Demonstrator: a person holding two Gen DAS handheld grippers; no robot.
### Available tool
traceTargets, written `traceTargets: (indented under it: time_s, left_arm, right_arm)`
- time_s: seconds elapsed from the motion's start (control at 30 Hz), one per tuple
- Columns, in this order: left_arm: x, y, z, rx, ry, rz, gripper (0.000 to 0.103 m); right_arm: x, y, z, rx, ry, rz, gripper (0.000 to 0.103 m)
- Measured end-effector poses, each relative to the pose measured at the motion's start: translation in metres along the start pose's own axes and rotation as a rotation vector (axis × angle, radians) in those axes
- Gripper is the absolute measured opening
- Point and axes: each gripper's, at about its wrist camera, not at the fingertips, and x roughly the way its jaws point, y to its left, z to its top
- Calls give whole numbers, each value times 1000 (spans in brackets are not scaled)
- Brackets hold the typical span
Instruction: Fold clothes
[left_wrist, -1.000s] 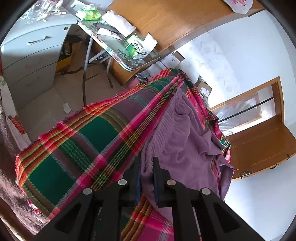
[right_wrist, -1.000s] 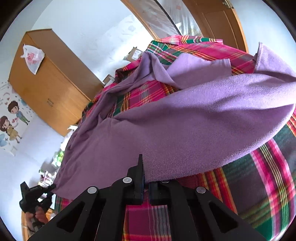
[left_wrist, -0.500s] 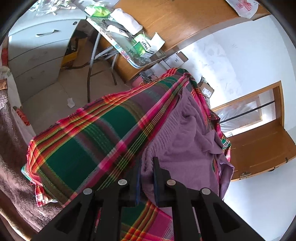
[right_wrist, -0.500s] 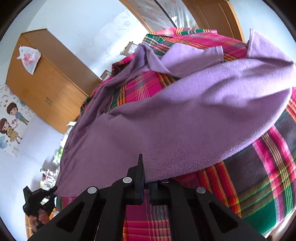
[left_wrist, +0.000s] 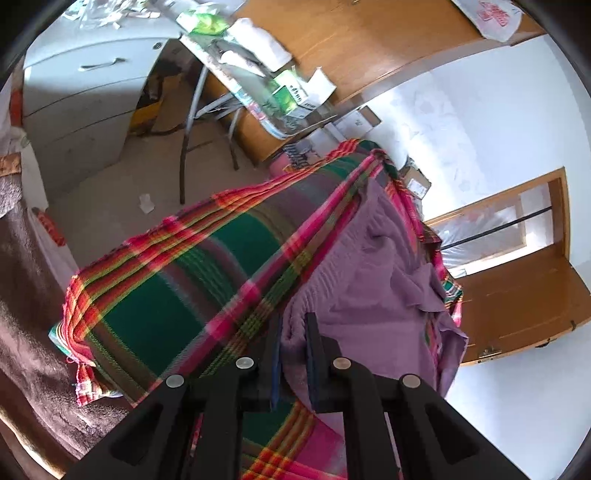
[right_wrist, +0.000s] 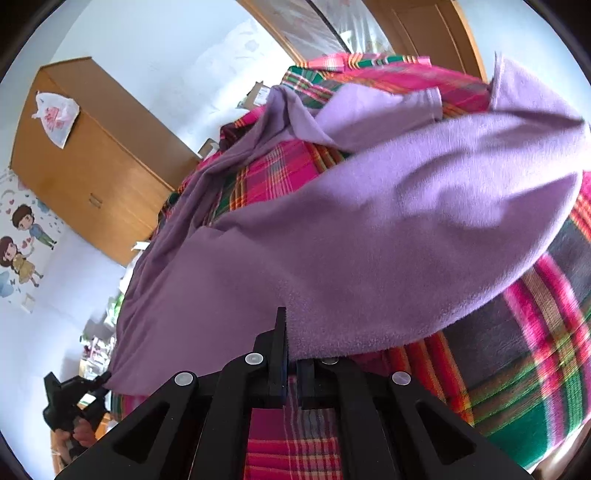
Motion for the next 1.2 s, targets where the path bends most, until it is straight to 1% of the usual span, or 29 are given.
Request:
traceTargets:
  time_s: [0.1,0.23,0.33,0.43,0.53,0.6,0.63,0.7,0.8,0.9,1.0,1.03,1.1,1.2]
  left_arm:
    - [0,-1,-2,6,-7,6,12]
    - [-6,-5,-3,23,-27,29,15]
    - [-18,-14,-3,77,-85,62,15]
    - [-30,-26,-6,121,-121,50,17]
    - [-33,-47,-12,202,-130,30,21]
    - [-27,-66,-21,271,-98,0,23]
    - [-23,-75,-26,302,-80,-9,25]
    - [-14,-93,-37,366,-42,-28,27]
    - [4,-124,-59,478,20,-52,29]
    - [27,-157,-87,604,115,-78,29]
    - [51,-189,-119,733,205,-107,29]
    - [59,-198,-129,767,230,-113,29]
    - [76,-215,-148,819,291,-132,29]
    - [97,-236,-175,882,364,-150,30]
  right_arm:
    - [2,-3,0,4,18,3,3]
    - [0,-7,3,15,30,24,7]
    - [-3,-11,3,10,37,31,9]
    - [-10,-12,1,-42,39,13,12]
    - [-20,-17,1,-90,28,-10,15]
    - [-31,-25,2,-101,10,-20,16]
    - [-36,-30,3,-101,-2,-24,16]
    - [-50,-42,7,-95,-41,-41,16]
    - [-74,-61,16,-78,-116,-91,16]
    - [-95,-76,29,-75,-192,-172,17]
    - [-110,-91,46,-75,-276,-267,31]
    - [-115,-98,54,-71,-300,-299,31]
    - [-120,-113,70,-61,-323,-337,31]
    - [-122,-128,88,-72,-325,-367,33]
